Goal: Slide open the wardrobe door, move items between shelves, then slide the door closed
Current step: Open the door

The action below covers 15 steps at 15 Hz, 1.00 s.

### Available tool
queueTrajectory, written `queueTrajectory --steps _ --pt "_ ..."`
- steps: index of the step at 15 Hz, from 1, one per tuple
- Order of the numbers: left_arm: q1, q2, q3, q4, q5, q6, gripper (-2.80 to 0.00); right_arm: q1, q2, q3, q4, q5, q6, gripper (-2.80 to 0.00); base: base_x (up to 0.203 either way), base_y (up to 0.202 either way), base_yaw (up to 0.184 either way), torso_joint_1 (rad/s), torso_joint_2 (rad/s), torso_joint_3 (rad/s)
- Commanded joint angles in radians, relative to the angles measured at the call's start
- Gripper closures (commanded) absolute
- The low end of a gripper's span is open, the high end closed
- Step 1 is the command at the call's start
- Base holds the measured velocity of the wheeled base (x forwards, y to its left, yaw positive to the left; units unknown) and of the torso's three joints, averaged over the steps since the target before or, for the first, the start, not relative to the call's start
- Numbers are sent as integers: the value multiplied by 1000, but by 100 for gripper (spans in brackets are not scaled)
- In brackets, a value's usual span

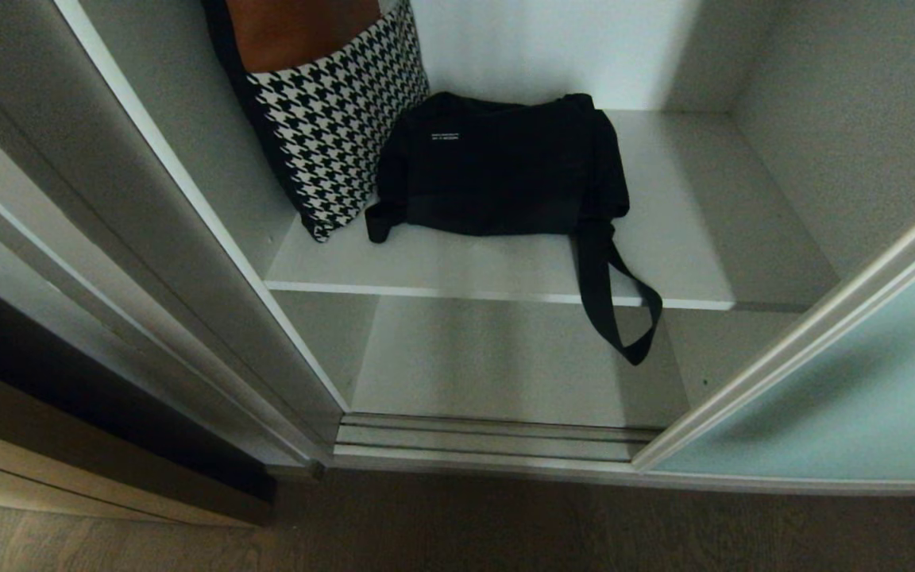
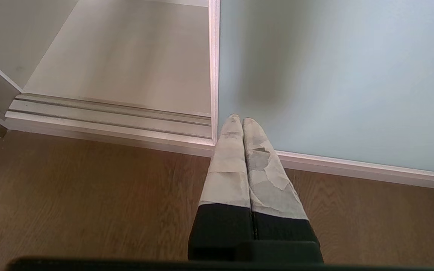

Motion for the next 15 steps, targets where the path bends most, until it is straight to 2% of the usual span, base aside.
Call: queueTrajectory --steps 1,10,15 --pt "0 3 1 1 0 1 0 0 -2 1 -1 0 -1 0 0 0 0 0 0 0" --pt "0 3 1 -1 15 -36 0 0 -2 0 -1 0 -1 0 0 0 0 0 0 0" --pt "0 3 1 -2 16 -39 0 3 -1 -6 -16 27 -71 0 0 0 0 0 0 0"
